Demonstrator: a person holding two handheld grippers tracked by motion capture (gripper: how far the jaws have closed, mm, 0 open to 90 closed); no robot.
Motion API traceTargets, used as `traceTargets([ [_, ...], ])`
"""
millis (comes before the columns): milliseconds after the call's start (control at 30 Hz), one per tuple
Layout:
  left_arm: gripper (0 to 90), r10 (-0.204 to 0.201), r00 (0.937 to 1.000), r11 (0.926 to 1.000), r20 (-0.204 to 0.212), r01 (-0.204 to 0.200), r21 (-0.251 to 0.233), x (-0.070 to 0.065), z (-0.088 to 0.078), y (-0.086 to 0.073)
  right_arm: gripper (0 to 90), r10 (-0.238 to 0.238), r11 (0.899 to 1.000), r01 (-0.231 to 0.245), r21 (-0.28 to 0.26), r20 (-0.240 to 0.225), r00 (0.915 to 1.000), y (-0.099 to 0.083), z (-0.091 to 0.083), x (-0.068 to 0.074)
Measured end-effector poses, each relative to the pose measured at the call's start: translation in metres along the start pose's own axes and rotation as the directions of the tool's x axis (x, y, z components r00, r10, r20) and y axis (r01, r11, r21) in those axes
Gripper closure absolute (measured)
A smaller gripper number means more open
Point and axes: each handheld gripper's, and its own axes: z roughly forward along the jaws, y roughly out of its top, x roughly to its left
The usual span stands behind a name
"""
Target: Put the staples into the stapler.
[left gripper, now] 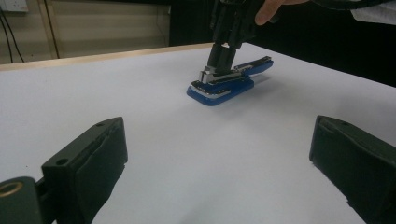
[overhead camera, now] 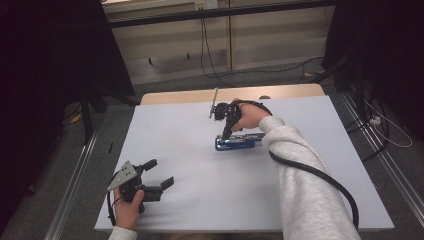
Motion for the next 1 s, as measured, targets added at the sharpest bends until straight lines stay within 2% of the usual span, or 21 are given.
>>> traceTargets([
  [1000, 4.3, -0.009, 0.9999, 1.0000, 0.007, 0.009, 0.002, -0.0001, 0.0004, -0.0003, 78.2, -0.004, 1.000, 0.004, 0.005, -0.002, 1.0000, 0.0017, 0.0025, 0.0002],
])
